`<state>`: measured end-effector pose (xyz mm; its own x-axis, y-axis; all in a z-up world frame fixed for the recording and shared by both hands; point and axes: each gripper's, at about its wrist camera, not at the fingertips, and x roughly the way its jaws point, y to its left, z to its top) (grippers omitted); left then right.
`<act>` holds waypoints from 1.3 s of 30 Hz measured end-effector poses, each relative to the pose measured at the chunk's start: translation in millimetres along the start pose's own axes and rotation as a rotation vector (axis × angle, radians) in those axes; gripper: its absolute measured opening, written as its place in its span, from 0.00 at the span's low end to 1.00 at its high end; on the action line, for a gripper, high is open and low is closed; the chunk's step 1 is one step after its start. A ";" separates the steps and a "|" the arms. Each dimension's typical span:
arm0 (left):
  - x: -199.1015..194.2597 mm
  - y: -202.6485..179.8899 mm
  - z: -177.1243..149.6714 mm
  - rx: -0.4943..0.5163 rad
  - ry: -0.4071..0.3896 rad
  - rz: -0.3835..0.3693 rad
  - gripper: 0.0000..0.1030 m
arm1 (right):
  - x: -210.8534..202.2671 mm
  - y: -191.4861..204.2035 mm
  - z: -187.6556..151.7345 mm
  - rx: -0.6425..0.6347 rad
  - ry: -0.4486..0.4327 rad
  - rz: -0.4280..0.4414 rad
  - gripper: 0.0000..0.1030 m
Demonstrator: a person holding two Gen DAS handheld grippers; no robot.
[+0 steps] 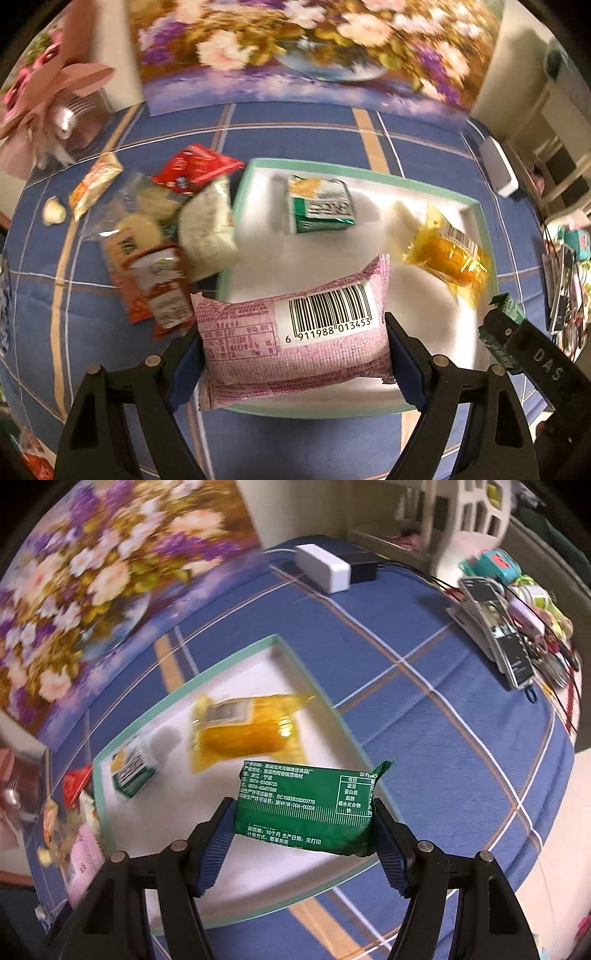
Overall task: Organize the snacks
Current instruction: 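Carry the pink bread and green packet over the white tray with both tools, then open both tools to release the pink bread and green packet in the tray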
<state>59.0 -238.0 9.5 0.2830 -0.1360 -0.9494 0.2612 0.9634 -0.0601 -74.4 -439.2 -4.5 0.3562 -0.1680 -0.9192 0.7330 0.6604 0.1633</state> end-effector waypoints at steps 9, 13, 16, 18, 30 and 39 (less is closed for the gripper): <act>26.1 -6.8 -10.0 0.024 0.057 0.014 0.86 | 20.3 -1.3 -3.1 -0.004 0.061 -0.007 0.71; 27.9 -4.5 -13.9 0.018 0.059 0.009 0.86 | 26.8 4.7 -7.9 -0.022 0.079 -0.012 0.71; 28.7 -3.7 -14.9 0.015 0.060 0.009 0.86 | 29.7 7.1 -10.6 -0.030 0.089 -0.013 0.71; 28.4 -2.5 -16.2 0.014 0.061 0.009 0.86 | 31.8 8.6 -11.3 -0.035 0.093 -0.018 0.71; 38.6 -3.2 -12.0 0.012 0.075 0.014 0.86 | 43.6 13.1 -12.8 -0.051 0.121 -0.024 0.71; 33.0 0.3 -11.3 0.002 0.051 -0.006 0.91 | 37.4 11.1 -11.0 -0.046 0.101 -0.014 0.72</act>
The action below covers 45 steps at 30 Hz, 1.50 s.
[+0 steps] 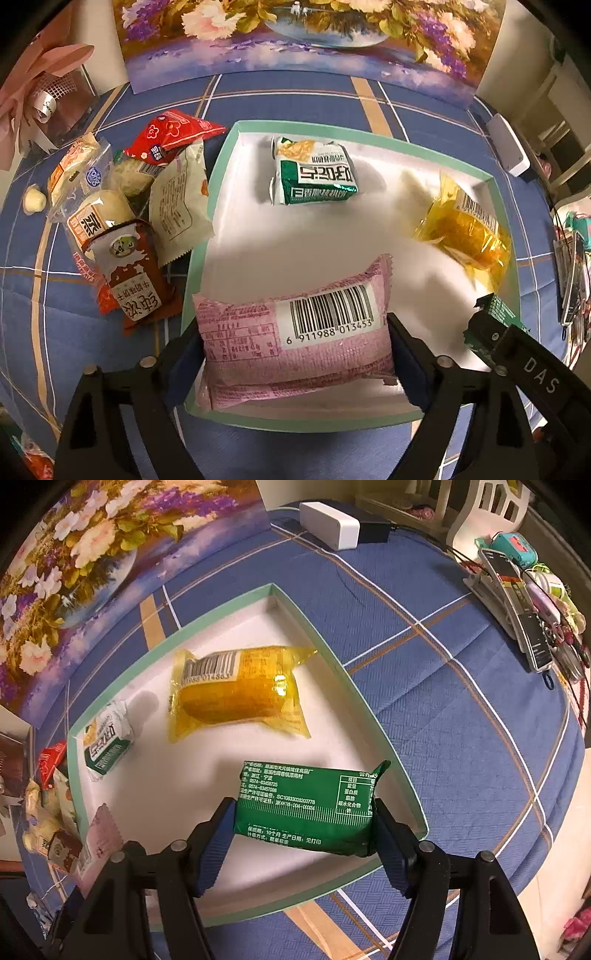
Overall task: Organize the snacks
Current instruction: 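Open both tools to release the pink bread and green packet in the tray, then move both tools back toward the remaining snack pile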
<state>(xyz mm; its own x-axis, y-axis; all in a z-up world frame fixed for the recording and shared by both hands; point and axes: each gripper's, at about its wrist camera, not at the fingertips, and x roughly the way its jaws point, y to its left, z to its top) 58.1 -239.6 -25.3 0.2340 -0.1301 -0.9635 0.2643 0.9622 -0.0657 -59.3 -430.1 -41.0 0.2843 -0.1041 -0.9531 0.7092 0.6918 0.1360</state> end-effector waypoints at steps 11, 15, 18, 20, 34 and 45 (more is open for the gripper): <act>-3.9 1.6 -0.8 -0.009 -0.031 -0.021 0.97 | -14.0 -0.7 2.7 0.013 -0.037 0.029 0.80; -9.0 2.3 -0.6 -0.007 -0.059 -0.008 0.99 | -15.7 -1.2 2.5 0.021 -0.043 0.046 0.80; -11.0 3.8 -0.2 -0.014 -0.071 -0.017 0.99 | -18.3 -3.2 3.1 0.027 -0.052 0.055 0.84; -12.2 5.0 0.3 -0.019 -0.071 -0.026 0.99 | -19.2 -4.7 3.7 0.032 -0.056 0.055 0.93; -15.4 16.5 2.3 -0.058 -0.083 -0.001 0.99 | -19.0 -0.1 3.0 0.018 -0.062 0.096 1.00; -37.8 39.0 9.8 -0.097 -0.148 0.046 0.99 | -29.4 8.5 3.8 -0.018 -0.103 0.134 1.00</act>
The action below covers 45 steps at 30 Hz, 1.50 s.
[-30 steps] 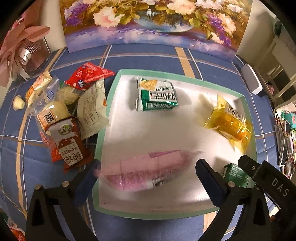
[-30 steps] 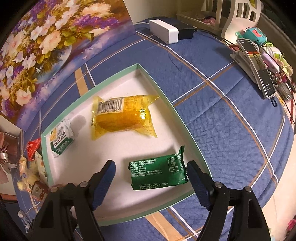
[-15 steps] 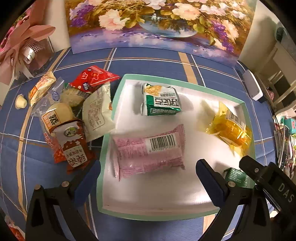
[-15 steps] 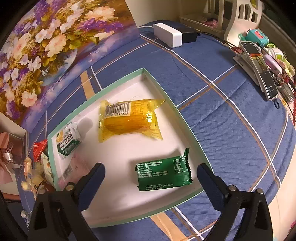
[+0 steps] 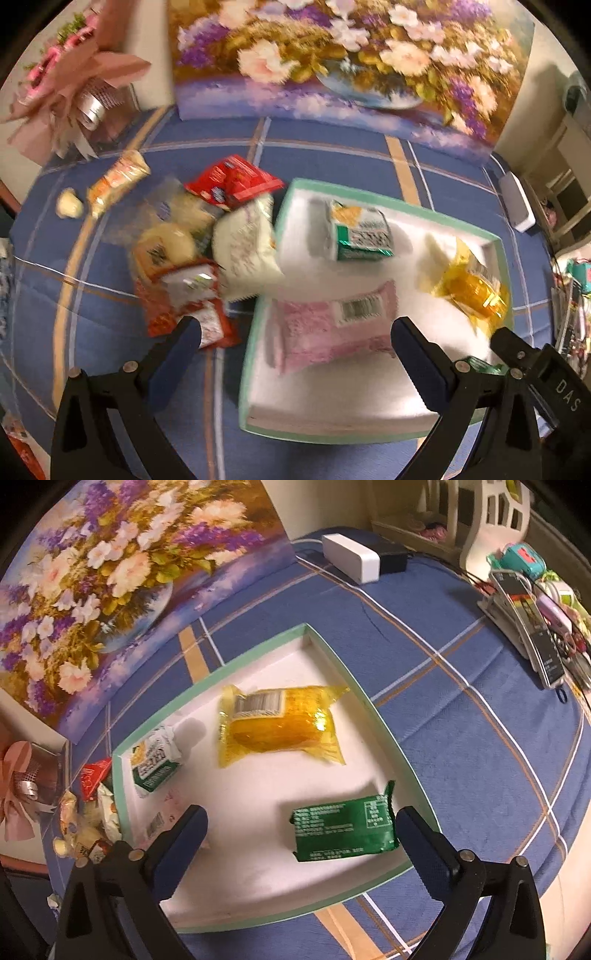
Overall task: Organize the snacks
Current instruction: 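Move both tools back toward the remaining snack pile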
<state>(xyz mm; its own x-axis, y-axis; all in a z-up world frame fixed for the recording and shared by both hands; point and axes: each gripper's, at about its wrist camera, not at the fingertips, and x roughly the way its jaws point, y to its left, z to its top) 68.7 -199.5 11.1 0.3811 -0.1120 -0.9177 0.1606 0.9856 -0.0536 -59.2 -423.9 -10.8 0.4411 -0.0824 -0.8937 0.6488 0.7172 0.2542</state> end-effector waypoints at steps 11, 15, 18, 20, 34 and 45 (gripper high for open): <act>-26.7 58.7 11.3 -0.125 -0.114 0.198 0.99 | -7.9 40.6 -2.2 -0.155 -0.088 0.030 1.00; -34.2 92.1 14.6 -0.207 -0.129 0.218 0.99 | -14.4 59.6 -8.5 -0.224 -0.134 0.032 1.00; -40.8 117.9 15.6 -0.269 -0.134 0.237 0.99 | -17.2 75.3 -15.4 -0.265 -0.153 0.045 1.00; -44.1 134.1 15.4 -0.298 -0.137 0.271 0.99 | -17.7 87.7 -19.8 -0.292 -0.151 0.071 1.00; -24.0 207.5 5.8 -0.477 -0.068 0.256 0.99 | 5.0 172.4 -65.9 -0.466 -0.059 0.160 1.00; 13.0 208.7 5.2 -0.485 0.046 0.198 0.99 | 30.1 207.0 -94.3 -0.563 -0.002 0.172 0.92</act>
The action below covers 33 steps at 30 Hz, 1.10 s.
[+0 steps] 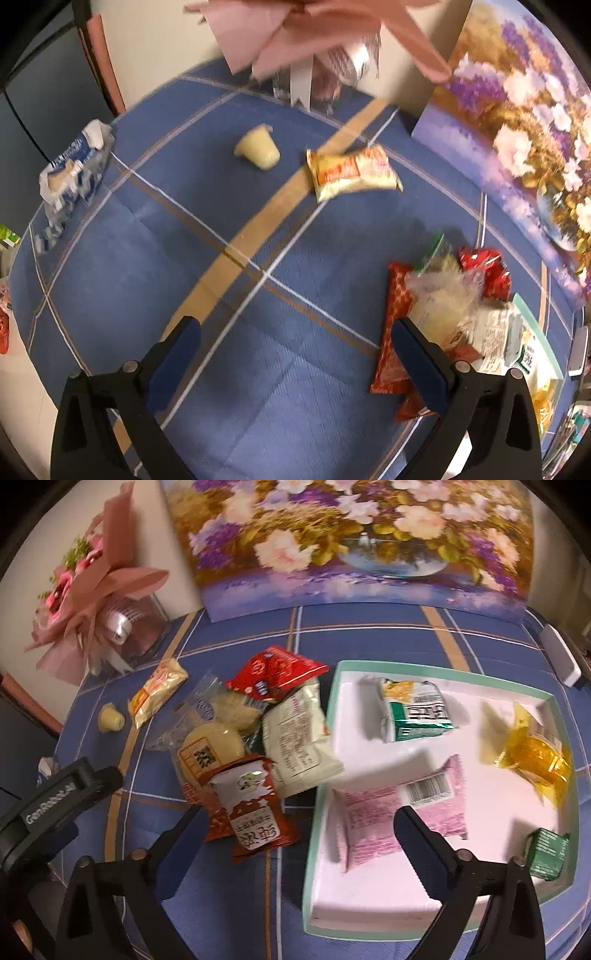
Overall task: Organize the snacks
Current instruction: 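Move both tools back toward the remaining snack pile, then grasp the red-white biscuit bag with right tool while left tool grasps clear-wrapped round bun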
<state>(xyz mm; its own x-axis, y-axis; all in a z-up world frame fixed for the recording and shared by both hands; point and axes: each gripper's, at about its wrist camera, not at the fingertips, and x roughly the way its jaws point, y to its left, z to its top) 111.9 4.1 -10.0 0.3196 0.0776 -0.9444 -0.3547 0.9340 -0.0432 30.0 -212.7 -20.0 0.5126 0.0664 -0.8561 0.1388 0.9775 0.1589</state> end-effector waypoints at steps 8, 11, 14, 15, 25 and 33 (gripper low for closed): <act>12.3 1.9 -1.2 0.003 0.047 0.067 0.99 | 11.9 13.7 -0.8 -0.046 0.016 0.038 0.70; 12.4 0.7 -0.6 0.006 0.051 0.051 0.99 | 16.1 17.0 -0.5 -0.055 0.024 0.059 0.64; 13.8 -2.6 1.4 0.009 0.056 0.033 0.99 | 20.9 18.9 0.3 -0.060 0.031 0.068 0.61; 14.3 -3.8 1.8 0.009 0.059 0.022 0.99 | 23.0 18.9 0.8 -0.061 0.034 0.069 0.61; 21.7 -13.5 7.2 0.005 0.072 -0.047 0.99 | 44.0 25.4 2.6 -0.074 0.071 0.093 0.52; 25.3 -20.7 10.4 -0.007 0.093 -0.128 0.99 | 53.9 23.6 1.9 -0.048 0.079 0.114 0.44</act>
<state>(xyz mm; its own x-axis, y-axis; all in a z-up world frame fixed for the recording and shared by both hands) 136.5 -9.7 -29.6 0.2798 -0.0745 -0.9572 -0.3229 0.9316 -0.1669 62.4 -186.5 -61.5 0.4544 0.1911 -0.8700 0.0416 0.9711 0.2351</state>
